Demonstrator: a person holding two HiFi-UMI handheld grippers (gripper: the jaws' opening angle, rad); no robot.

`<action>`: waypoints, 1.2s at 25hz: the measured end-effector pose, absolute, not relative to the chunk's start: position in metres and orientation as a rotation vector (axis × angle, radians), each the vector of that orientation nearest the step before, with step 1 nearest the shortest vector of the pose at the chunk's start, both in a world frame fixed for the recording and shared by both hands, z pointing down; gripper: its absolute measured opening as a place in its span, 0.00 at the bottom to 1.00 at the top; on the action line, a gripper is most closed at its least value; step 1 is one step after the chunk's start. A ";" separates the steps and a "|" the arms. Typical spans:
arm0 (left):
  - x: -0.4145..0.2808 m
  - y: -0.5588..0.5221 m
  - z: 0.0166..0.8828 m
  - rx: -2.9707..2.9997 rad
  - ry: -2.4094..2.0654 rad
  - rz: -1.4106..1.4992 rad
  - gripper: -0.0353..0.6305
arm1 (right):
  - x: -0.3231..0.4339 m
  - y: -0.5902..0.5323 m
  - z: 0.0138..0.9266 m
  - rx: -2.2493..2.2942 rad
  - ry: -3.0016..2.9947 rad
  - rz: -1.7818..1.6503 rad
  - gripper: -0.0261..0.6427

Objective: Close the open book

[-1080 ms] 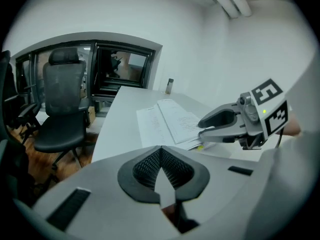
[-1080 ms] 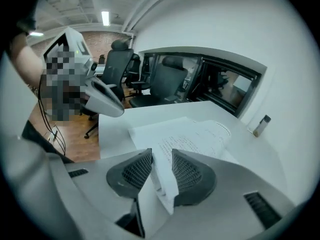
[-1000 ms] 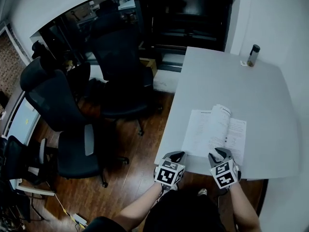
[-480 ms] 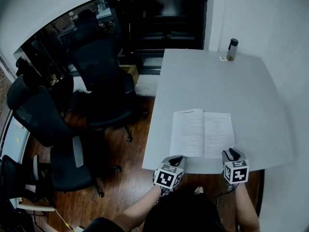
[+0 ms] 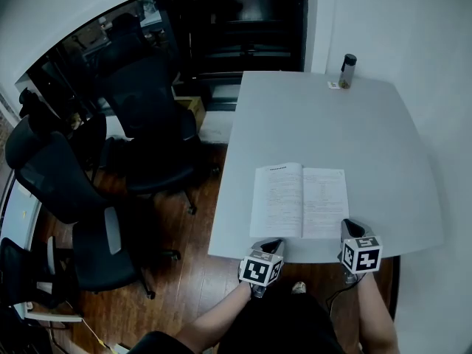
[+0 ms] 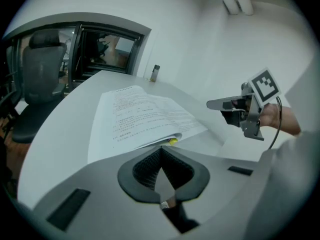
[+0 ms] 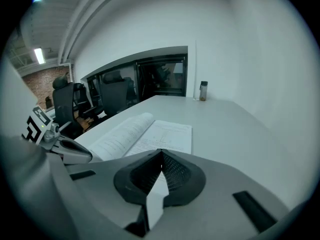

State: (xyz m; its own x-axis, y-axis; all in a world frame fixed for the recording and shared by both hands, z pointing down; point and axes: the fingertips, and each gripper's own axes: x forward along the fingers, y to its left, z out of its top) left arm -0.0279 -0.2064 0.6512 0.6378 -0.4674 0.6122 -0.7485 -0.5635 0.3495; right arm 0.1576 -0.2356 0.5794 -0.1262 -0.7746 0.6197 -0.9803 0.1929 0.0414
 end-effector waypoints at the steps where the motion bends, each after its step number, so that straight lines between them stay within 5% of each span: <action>1: -0.027 -0.206 0.653 2.245 -0.954 0.615 0.06 | 0.153 -0.237 0.584 1.597 -1.969 0.526 0.04; 18: -0.030 -0.237 0.629 2.190 -1.352 0.500 0.06 | 0.152 -0.242 0.662 1.210 -1.964 0.657 0.05; 30: 0.042 -0.244 0.565 2.504 -1.271 0.365 0.06 | 0.195 -0.267 0.587 1.438 -2.130 0.523 0.04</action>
